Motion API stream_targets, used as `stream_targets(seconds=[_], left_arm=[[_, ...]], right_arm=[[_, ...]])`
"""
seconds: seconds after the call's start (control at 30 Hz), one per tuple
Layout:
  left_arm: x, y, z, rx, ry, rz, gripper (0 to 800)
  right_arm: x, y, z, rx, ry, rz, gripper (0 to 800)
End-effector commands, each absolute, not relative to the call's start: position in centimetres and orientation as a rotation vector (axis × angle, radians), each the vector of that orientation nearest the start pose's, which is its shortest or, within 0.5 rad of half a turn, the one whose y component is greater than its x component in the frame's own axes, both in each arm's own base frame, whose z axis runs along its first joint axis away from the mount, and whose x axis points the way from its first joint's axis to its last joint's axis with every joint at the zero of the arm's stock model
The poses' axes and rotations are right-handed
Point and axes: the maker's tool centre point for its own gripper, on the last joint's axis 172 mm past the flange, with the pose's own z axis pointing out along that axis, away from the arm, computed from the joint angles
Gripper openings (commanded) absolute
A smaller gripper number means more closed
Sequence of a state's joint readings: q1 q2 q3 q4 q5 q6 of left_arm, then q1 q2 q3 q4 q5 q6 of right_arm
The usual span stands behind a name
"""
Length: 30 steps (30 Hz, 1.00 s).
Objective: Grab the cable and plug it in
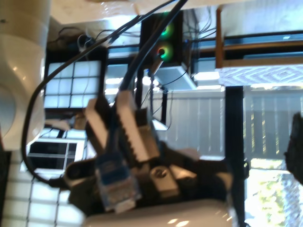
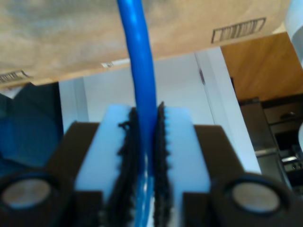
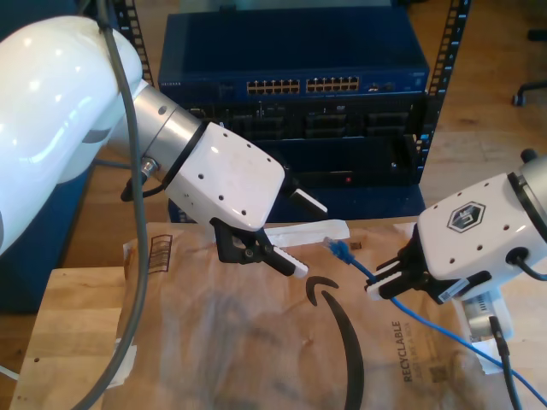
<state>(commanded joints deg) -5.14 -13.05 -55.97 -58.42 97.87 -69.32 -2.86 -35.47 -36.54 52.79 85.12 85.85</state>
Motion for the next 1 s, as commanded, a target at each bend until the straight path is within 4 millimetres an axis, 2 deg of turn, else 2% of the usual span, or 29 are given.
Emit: stream_targets(seconds=[0.03, 0.1, 0.27, 0.43, 0.67, 0.8, 1.0], left_arm=[[29.2, -26.5, 36.4, 1.85, 1.33, -1.302, 798], [29.6, -26.3, 37.1, 1.831, 1.333, -1.303, 798], [29.6, -26.1, 37.1, 1.785, 1.439, -1.355, 795], [30.2, -25.9, 36.2, 1.747, 1.501, -1.39, 767], [30.3, -25.9, 36.0, 1.738, 1.516, -1.396, 562], [30.6, -25.6, 35.9, 1.726, 1.526, -1.393, 398], [30.7, -25.4, 35.9, 1.719, 1.532, -1.393, 334]], right_arm=[[28.5, 19.5, 31.6, -1.557, 1.858, 0.997, 8], [28.7, 19.5, 31.3, -1.554, 1.863, 1.007, 10], [29.3, 19.3, 31.8, -1.568, 1.839, 0.972, 11], [29.5, 19.1, 31.9, -1.56, 1.84, 0.968, 12], [29.5, 19.0, 31.8, -1.557, 1.842, 0.971, 13], [29.5, 19.1, 31.8, -1.558, 1.842, 0.974, 13], [29.4, 19.1, 31.7, -1.557, 1.844, 0.977, 13]])
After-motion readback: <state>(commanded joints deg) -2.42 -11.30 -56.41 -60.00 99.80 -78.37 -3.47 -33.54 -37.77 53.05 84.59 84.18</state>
